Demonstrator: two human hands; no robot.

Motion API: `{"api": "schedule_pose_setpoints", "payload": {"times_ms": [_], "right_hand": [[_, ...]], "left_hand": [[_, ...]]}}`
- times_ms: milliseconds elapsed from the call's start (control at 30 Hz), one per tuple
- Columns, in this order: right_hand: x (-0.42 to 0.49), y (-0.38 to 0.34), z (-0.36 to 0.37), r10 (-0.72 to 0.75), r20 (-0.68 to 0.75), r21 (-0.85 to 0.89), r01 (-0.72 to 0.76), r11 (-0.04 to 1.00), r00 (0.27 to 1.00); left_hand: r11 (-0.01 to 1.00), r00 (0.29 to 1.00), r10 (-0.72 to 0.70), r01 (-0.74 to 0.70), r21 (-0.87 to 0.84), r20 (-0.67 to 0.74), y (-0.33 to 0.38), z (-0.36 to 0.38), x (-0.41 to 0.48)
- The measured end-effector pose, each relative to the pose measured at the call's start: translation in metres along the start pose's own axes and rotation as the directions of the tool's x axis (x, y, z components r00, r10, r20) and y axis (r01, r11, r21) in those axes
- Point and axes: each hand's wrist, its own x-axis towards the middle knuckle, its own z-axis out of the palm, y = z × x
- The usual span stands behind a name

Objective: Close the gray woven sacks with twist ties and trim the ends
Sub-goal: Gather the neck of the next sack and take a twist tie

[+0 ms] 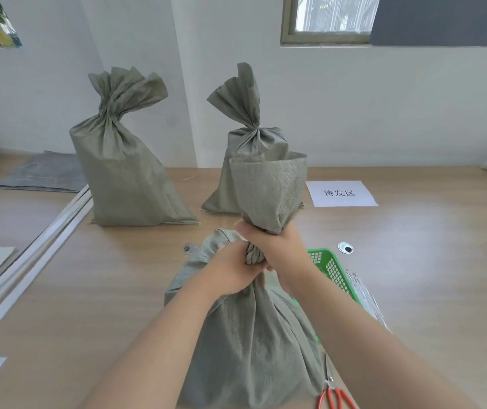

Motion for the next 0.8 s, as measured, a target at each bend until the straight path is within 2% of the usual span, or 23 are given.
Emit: {"api": "schedule_pose_setpoints", "payload": {"times_ms": [100,167,300,400,533,700,800], "right_hand": [[-0.006,0.007,-0.001,0.035,0.01,-0.188,-0.033,0.982,0.999],[-0.009,0.013,0.004,0.04,-0.004,-0.197,-0.04,0.98,0.999],[-0.005,0.018,0.004,-0.021,-0.093,-0.138,0.008,0.99,0.995],[-0.006,0.016,-0.003,0.019,-0.029,-0.096,-0.022,0.995,0.999],[-0.007,0.006,-0.005,-0.013,0.035,-0.08,0.016,0.997,0.999],[-0.002,-0.001,0.007,-0.035,-0.001,0.146,0.035,0.989,0.999],[0.002,0.0,0.009,-0.044,-0.05,0.163,0.051,0.985,0.998]], "left_hand": [[0.996,0.996,-0.085,0.084,0.009,0.029,-0.003,-0.001,0.002],[0.995,0.995,-0.099,0.098,0.031,0.034,0.0,-0.001,0.002],[1.0,0.999,-0.022,0.022,0.014,-0.023,0.008,-0.002,-0.001],[0.999,0.999,-0.027,0.028,-0.041,0.026,0.01,-0.006,-0.006],[0.987,0.992,-0.035,0.053,-0.152,0.119,0.007,-0.009,-0.007],[0.997,0.99,-0.037,0.046,-0.059,0.139,0.0,-0.008,-0.005],[1.0,0.99,0.001,-0.001,-0.002,0.143,0.001,-0.002,-0.001]]}}
